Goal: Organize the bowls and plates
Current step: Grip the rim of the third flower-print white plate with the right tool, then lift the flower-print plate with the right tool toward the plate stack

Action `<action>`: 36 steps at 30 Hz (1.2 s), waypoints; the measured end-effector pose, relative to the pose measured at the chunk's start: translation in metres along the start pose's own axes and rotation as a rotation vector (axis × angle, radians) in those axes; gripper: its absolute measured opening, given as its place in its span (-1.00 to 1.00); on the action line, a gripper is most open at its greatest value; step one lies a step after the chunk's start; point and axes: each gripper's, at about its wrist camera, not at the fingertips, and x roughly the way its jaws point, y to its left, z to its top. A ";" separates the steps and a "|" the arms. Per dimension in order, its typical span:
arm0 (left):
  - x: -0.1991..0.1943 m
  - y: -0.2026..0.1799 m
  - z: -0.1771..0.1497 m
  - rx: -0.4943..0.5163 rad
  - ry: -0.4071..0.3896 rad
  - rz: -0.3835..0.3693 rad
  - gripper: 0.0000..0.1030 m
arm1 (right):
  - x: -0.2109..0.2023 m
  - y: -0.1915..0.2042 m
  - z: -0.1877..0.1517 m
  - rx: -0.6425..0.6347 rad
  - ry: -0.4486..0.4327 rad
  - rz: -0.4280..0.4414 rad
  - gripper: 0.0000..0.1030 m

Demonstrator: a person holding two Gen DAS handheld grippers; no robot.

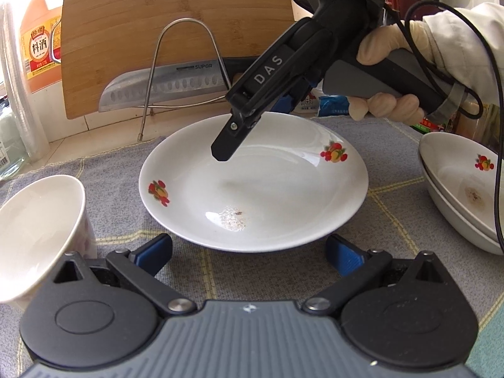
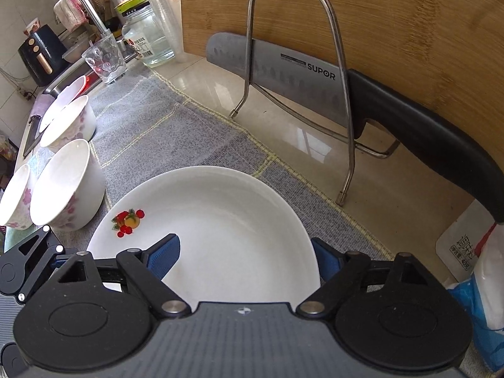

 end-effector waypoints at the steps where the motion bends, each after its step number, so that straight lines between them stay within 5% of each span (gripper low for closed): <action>1: 0.000 0.000 0.000 -0.003 0.001 -0.001 1.00 | 0.001 0.000 0.001 -0.003 0.004 0.012 0.77; 21: 0.002 -0.001 0.004 0.056 -0.023 0.032 0.99 | 0.001 0.001 0.002 -0.005 0.016 0.037 0.77; 36: -0.005 0.004 0.001 0.114 -0.005 -0.012 0.98 | -0.011 0.011 -0.019 0.058 -0.006 0.029 0.77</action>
